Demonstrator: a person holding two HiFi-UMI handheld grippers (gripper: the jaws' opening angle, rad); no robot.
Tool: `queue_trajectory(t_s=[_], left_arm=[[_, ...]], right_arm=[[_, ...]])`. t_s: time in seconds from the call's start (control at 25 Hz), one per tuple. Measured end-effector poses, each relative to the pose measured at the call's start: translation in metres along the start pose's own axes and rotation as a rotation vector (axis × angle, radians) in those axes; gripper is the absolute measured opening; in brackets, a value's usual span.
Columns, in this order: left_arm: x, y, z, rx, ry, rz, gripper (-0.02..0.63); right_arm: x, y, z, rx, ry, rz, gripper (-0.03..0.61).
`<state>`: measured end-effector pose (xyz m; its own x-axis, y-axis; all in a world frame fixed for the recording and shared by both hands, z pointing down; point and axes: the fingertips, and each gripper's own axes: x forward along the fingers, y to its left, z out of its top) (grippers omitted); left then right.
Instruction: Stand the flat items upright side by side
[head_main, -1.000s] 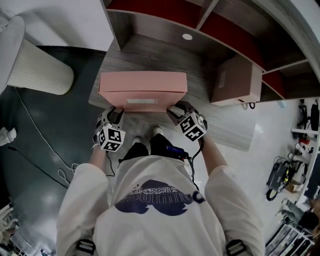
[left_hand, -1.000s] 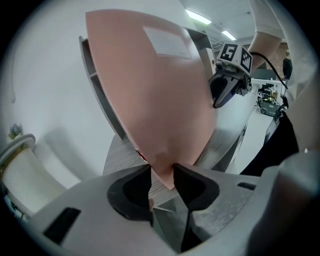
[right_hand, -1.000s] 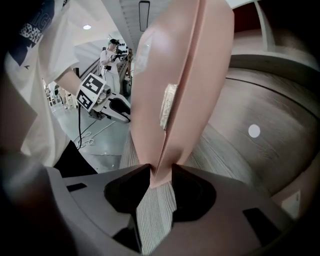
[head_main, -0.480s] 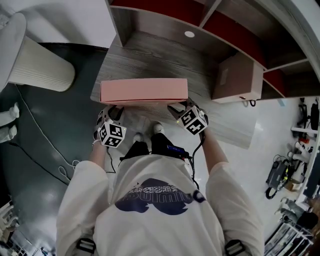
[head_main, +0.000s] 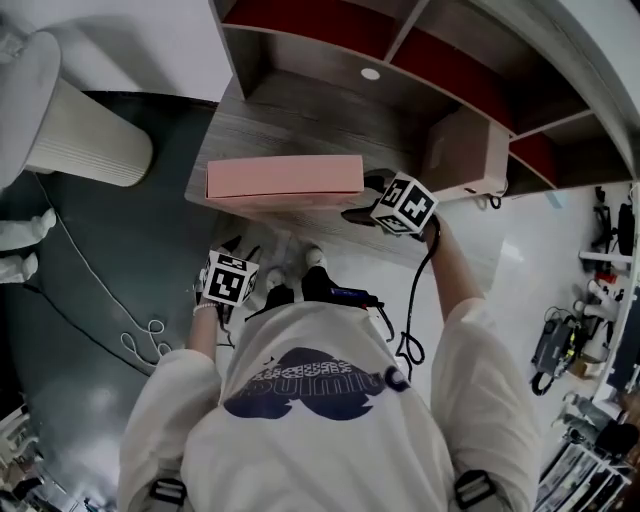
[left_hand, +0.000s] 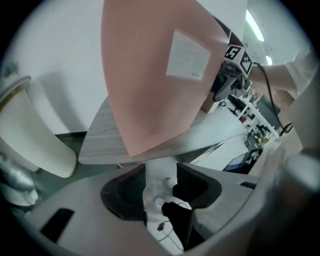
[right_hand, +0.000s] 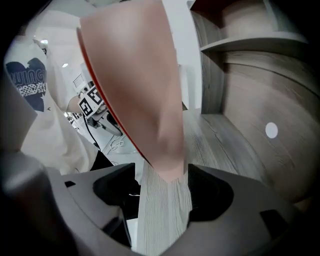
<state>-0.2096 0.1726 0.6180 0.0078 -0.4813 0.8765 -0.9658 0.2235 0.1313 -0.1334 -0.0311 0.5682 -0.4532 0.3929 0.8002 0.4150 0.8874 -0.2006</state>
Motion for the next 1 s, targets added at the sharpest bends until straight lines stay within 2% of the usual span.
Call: queue_trajectory(t_s=[0.08, 0.16, 0.28, 0.48, 0.76, 1.0], left_arm=[[-0.013, -0.022, 0.015, -0.045, -0.019, -0.073, 0.202], [-0.021, -0.035, 0.033, -0.043, -0.062, -0.093, 0.219], [-0.025, -0.041, 0.058, -0.016, -0.110, -0.075, 0.231], [-0.028, -0.037, 0.084, 0.021, -0.131, -0.044, 0.236], [-0.024, -0.036, 0.095, 0.061, -0.132, -0.044, 0.236], [-0.020, -0.032, 0.102, 0.102, -0.135, -0.044, 0.236]], right_arm=[[-0.005, -0.002, 0.012, -0.038, -0.013, 0.006, 0.331], [-0.007, -0.003, 0.020, -0.080, -0.014, 0.010, 0.334], [-0.007, 0.001, 0.029, -0.126, -0.019, 0.024, 0.336], [-0.008, 0.007, 0.038, -0.164, -0.020, 0.029, 0.336], [-0.012, 0.016, 0.035, -0.162, -0.017, 0.040, 0.336], [-0.014, 0.022, 0.029, -0.137, -0.034, 0.013, 0.334]])
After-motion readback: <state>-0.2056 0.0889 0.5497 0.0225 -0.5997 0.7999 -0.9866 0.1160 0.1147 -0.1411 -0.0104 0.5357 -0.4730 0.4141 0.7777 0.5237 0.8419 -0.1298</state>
